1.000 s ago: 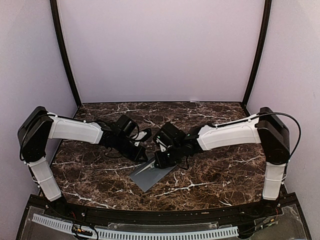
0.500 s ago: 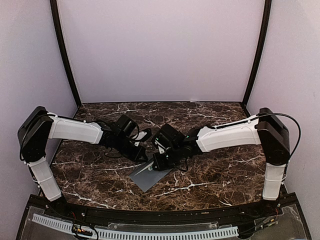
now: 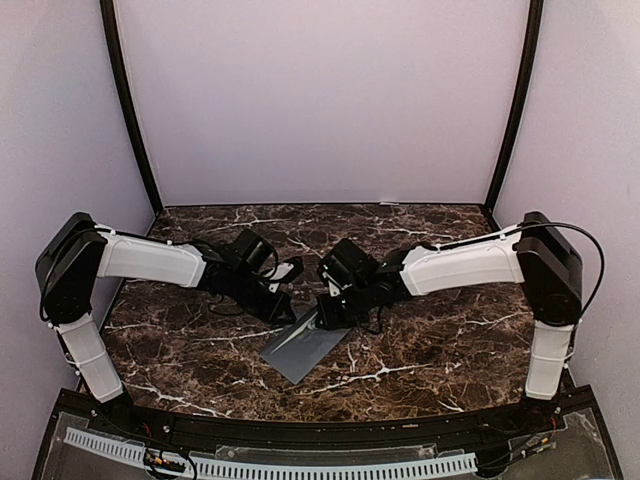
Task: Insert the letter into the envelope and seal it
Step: Paint the envelope at the center of the board.
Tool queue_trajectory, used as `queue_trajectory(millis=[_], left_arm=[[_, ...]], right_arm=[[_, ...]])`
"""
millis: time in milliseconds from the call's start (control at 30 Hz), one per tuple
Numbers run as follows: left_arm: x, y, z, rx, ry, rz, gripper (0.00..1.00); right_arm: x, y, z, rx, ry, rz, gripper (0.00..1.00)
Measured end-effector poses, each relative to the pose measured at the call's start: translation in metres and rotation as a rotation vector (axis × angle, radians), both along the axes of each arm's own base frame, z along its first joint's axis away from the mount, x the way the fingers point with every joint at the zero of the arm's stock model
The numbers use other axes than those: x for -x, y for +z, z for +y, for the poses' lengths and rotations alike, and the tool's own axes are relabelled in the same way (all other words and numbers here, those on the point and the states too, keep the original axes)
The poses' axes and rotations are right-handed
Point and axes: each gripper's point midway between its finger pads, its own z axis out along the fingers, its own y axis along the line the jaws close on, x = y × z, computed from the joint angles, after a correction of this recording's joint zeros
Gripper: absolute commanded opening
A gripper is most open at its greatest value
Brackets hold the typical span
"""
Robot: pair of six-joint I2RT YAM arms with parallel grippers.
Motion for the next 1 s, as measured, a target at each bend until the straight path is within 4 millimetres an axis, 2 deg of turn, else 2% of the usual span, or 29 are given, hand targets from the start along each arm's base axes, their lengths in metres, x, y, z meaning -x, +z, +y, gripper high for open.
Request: queue_trajectory(millis=[333,533,733,1000], left_arm=[[0.0,0.0,0.0,0.0,-0.002,-0.001,0.0],[0.0,0.0,0.0,0.0,-0.002,-0.001,0.0],[0.0,0.0,0.0,0.0,0.0,0.001,0.0],[0.0,0.0,0.0,0.0,0.005,0.006,0.0]], right_arm=[[-0.012,0.0,-0.01,0.005,-0.035,-0.017,0.0],[-0.012,0.0,-0.011,0.005,-0.027,-0.022,0.0],[-0.005,0.0,-0.006,-0.007,0.008,-0.018,0.0],[0.016,0.0,0.007,-0.013,0.068,-0.01,0.0]])
